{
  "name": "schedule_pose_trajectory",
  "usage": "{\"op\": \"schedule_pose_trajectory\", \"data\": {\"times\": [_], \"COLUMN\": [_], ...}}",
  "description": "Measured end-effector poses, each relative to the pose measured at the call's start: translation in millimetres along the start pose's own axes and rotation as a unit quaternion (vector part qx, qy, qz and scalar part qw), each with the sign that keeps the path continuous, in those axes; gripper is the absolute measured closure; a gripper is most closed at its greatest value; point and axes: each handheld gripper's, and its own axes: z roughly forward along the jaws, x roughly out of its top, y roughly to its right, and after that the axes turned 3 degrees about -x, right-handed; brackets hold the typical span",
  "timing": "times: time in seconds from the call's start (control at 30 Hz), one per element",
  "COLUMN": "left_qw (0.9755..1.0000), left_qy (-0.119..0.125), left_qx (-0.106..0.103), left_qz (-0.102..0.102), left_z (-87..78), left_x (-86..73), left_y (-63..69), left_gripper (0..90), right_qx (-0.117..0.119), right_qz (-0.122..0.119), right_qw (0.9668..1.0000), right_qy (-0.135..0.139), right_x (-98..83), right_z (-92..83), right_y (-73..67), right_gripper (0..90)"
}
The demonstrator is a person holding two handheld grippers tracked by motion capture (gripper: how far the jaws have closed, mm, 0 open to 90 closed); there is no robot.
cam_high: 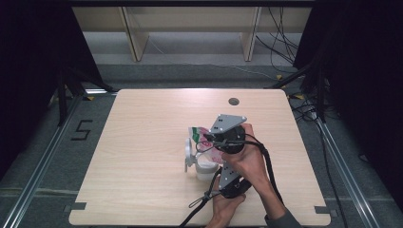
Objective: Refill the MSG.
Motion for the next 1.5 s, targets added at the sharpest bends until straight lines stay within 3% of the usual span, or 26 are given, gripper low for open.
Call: {"op": "schedule_pose_trajectory", "data": {"times": [0.03, 0.07, 0.2, 0.33, 0.4, 0.43, 0.5, 0.53, 1.27, 1.5], "left_qw": [1.0000, 0.9975, 0.9979, 0.9971, 0.9982, 0.9972, 0.9981, 0.9974, 0.9972, 0.9978], "left_qy": [0.001, -0.047, -0.041, -0.051, -0.036, -0.050, -0.038, -0.049, -0.049, -0.041], "left_qx": [0.000, 0.014, 0.012, 0.020, 0.009, 0.020, 0.011, 0.019, 0.022, 0.015], "left_qz": [-0.002, 0.050, 0.049, 0.052, 0.047, 0.051, 0.047, 0.050, 0.051, 0.050], "left_z": [-0.2, -6.6, -5.1, -7.8, -5.6, -7.4, -5.8, -7.3, -7.8, -6.3], "left_x": [0.4, 2.3, 1.6, 2.3, 1.8, 3.0, 1.9, 2.8, 4.7, 4.6], "left_y": [-0.1, -7.8, -7.6, -8.9, -8.7, -8.2, -8.8, -8.6, -8.9, -8.8], "left_gripper": [84.1, 84.1, 84.0, 84.1, 84.1, 84.1, 84.0, 84.1, 84.0, 84.0], "right_qx": [0.000, 0.001, 0.001, -0.001, 0.000, 0.001, 0.001, 0.002, -0.001, -0.002], "right_qz": [0.001, 0.002, -0.003, -0.006, -0.006, -0.005, -0.007, -0.006, -0.006, -0.007], "right_qw": [1.0000, 1.0000, 1.0000, 1.0000, 1.0000, 1.0000, 0.9999, 1.0000, 1.0000, 1.0000], "right_qy": [0.000, 0.002, -0.005, -0.004, -0.005, -0.006, -0.007, -0.007, -0.003, -0.003], "right_x": [0.1, 0.4, 1.3, 1.8, 2.4, 2.6, 2.7, 2.7, 4.5, 4.8], "right_z": [-0.2, -0.7, 0.3, 2.3, 1.5, 1.6, 2.1, 2.3, 1.2, 0.8], "right_y": [0.0, 0.0, -2.4, -3.1, -3.1, -3.5, -3.5, -3.5, -2.7, -2.7], "right_gripper": [90.0, 90.0, 90.0, 90.0, 90.0, 90.0, 90.0, 90.0, 90.0, 90.0]}}
